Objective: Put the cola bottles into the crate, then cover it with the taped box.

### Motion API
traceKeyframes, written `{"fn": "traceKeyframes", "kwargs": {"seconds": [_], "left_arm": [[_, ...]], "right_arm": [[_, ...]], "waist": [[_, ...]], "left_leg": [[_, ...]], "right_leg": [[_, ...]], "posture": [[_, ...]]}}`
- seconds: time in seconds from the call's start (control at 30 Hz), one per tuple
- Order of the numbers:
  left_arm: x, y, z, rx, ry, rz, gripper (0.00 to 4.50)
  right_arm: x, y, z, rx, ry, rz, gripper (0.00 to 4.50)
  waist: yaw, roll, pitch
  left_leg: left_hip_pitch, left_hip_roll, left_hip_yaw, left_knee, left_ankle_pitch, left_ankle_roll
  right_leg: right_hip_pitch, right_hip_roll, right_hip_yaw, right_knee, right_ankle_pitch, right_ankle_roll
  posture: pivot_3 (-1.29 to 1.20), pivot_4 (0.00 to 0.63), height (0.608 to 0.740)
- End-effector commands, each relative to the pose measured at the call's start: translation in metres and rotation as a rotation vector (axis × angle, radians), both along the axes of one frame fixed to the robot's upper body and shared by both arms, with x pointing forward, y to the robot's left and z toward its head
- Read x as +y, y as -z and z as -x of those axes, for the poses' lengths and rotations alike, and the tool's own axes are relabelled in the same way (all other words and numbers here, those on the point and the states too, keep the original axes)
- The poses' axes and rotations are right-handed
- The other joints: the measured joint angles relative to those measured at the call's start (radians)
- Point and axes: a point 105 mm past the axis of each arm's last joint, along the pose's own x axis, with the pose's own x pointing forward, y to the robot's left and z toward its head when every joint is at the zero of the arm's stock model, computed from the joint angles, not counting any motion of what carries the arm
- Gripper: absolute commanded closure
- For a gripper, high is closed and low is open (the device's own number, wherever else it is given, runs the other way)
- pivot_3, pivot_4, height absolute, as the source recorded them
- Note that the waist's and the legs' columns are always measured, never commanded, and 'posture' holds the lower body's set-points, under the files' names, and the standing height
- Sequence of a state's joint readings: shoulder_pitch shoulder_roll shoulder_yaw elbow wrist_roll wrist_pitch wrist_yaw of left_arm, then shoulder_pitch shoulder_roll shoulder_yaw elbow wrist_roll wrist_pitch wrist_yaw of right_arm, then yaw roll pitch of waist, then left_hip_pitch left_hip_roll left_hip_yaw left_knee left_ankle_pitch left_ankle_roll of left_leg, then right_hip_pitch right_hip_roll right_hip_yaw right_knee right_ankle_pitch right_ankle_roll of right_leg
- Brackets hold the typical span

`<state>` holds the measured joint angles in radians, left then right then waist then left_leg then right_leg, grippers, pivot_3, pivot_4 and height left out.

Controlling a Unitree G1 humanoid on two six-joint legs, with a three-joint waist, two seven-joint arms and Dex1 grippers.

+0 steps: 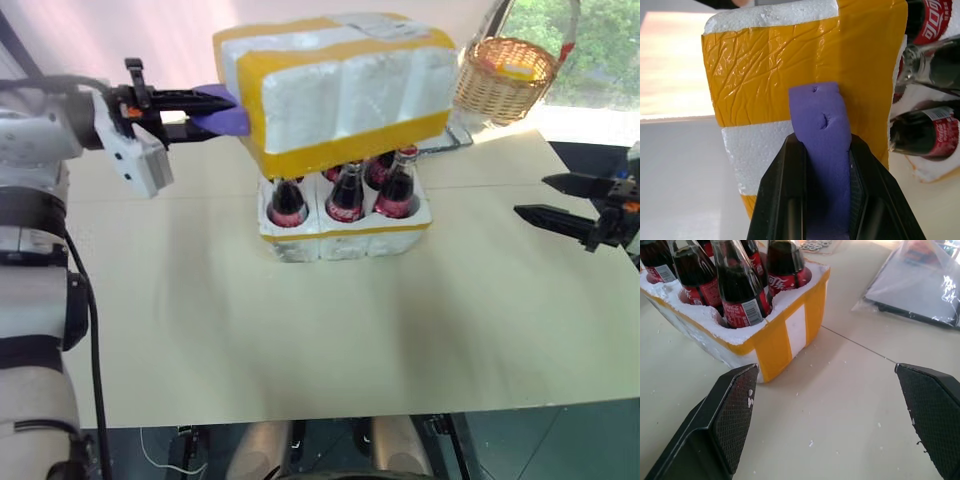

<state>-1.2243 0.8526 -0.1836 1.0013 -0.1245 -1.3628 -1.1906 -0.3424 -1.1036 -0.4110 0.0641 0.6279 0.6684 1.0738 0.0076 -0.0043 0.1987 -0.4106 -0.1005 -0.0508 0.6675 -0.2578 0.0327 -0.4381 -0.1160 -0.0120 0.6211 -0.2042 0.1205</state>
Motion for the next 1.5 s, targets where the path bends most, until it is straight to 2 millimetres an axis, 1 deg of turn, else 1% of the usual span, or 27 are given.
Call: {"fn": "traceKeyframes", "kwargs": {"seconds": [0.03, 0.1, 0.17, 0.23, 0.37, 0.43, 0.63, 0.77, 0.93, 1.07, 1.17, 1.3, 1.4, 1.5], "left_arm": [[0.003, -0.003, 0.004, -0.033, -0.007, -0.044, 4.11], [-0.001, -0.004, 0.006, -0.047, 0.017, -0.039, 4.11], [-0.007, -0.01, 0.009, -0.065, 0.047, -0.013, 4.11], [-0.014, -0.019, 0.012, -0.096, 0.083, 0.022, 4.11], [-0.023, -0.037, 0.014, -0.121, 0.11, 0.097, 4.11], [-0.029, -0.047, 0.019, -0.143, 0.145, 0.129, 4.11], [-0.036, -0.059, 0.03, -0.17, 0.199, 0.166, 4.11], [-0.03, -0.062, 0.019, -0.177, 0.122, 0.162, 4.11], [-0.02, -0.07, 0.009, -0.174, 0.044, 0.217, 4.11], [-0.021, -0.078, 0.01, -0.169, 0.063, 0.278, 4.11], [-0.032, -0.071, 0.027, -0.174, 0.165, 0.237, 4.11], [-0.036, -0.06, 0.039, -0.164, 0.221, 0.195, 4.11], [-0.033, -0.047, 0.042, -0.155, 0.225, 0.141, 4.11], [-0.029, -0.036, 0.037, -0.145, 0.198, 0.088, 4.11]], "right_arm": [[0.0, -0.017, 0.004, -0.083, -0.002, 0.008, 0.0], [0.0, -0.017, 0.003, -0.083, -0.002, 0.008, 0.0], [0.0, -0.017, 0.003, -0.083, -0.001, 0.005, 0.0], [0.0, -0.016, 0.002, -0.084, -0.003, 0.002, 0.0], [0.002, -0.014, 0.001, -0.082, -0.008, 0.003, 0.0], [0.002, -0.014, 0.001, -0.082, -0.008, 0.004, 0.0], [0.001, -0.014, 0.0, -0.084, -0.004, 0.004, 0.0], [0.003, -0.015, -0.001, -0.088, -0.011, 0.005, 0.0], [0.004, -0.016, -0.001, -0.09, -0.016, 0.009, 0.0], [0.005, -0.018, -0.001, -0.093, -0.018, 0.011, 0.0], [0.004, -0.017, -0.002, -0.09, -0.017, 0.014, 0.0], [0.005, -0.016, -0.003, -0.088, -0.02, 0.016, 0.0], [0.006, -0.016, -0.003, -0.086, -0.023, 0.015, 0.0], [0.006, -0.016, -0.003, -0.085, -0.024, 0.013, 0.0]], "waist": [[0.0, 0.0, 0.0], [0.002, 0.0, 0.0], [0.002, 0.0, 0.0], [0.002, 0.0, 0.0], [0.005, 0.0, 0.0], [0.004, 0.0, 0.0], [0.005, 0.0, 0.0], [0.005, 0.0, 0.0], [0.004, 0.0, 0.0], [0.003, 0.0, 0.0], [0.003, 0.0, 0.0], [0.003, 0.0, 0.0], [0.003, 0.0, 0.0], [0.003, 0.0, 0.0]], "left_leg": [[0.0, 0.0, 0.0, 0.0, 0.0, 0.0], [0.0, 0.0, 0.0, 0.0, 0.0, 0.0], [0.0, 0.0, 0.0, 0.0, 0.0, 0.0], [0.0, 0.0, 0.0, 0.0, 0.0, 0.0], [0.0, 0.0, 0.0, 0.0, 0.0, 0.0], [0.0, 0.0, 0.0, 0.0, 0.0, 0.0], [0.0, 0.0, 0.0, 0.0, 0.0, 0.0], [0.0, 0.0, 0.0, 0.0, 0.0, 0.0], [0.0, 0.0, 0.0, 0.0, 0.0, 0.0], [0.0, 0.0, 0.0, 0.0, 0.0, 0.0], [0.0, 0.0, 0.0, 0.0, 0.0, 0.0], [0.0, 0.0, 0.0, 0.0, 0.0, 0.0], [0.0, 0.0, 0.0, 0.0, 0.0, 0.0], [0.0, 0.0, 0.0, 0.0, 0.0, 0.0]], "right_leg": [[0.0, 0.0, 0.0, 0.0, 0.0, 0.0], [0.0, 0.0, 0.0, 0.0, 0.0, 0.0], [0.0, 0.0, 0.0, 0.0, 0.0, 0.0], [0.0, 0.0, 0.0, 0.0, 0.0, 0.0], [0.0, 0.0, 0.0, 0.0, 0.0, 0.0], [0.0, 0.0, 0.0, 0.0, 0.0, 0.0], [0.0, 0.0, 0.0, 0.0, 0.0, 0.0], [0.0, 0.0, 0.0, 0.0, 0.0, 0.0], [0.0, 0.0, 0.0, 0.0, 0.0, 0.0], [0.0, 0.0, 0.0, 0.0, 0.0, 0.0], [0.0, 0.0, 0.0, 0.0, 0.0, 0.0], [0.0, 0.0, 0.0, -0.001, 0.0, 0.0], [0.0, 0.0, 0.0, 0.0, 0.0, 0.0], [0.0, 0.0, 0.0, 0.0, 0.0, 0.0]], "posture": [[0.0, 0.15, 0.74], [0.0, 0.15, 0.74], [0.0, 0.15, 0.74], [0.0, 0.15, 0.74], [0.0, 0.15, 0.74], [0.0, 0.15, 0.74], [0.0, 0.15, 0.74], [0.0, 0.15, 0.74], [0.0, 0.15, 0.74], [0.0, 0.15, 0.74], [0.0, 0.15, 0.74], [0.0, 0.15, 0.74], [0.0, 0.15, 0.74], [0.0, 0.15, 0.74]]}}
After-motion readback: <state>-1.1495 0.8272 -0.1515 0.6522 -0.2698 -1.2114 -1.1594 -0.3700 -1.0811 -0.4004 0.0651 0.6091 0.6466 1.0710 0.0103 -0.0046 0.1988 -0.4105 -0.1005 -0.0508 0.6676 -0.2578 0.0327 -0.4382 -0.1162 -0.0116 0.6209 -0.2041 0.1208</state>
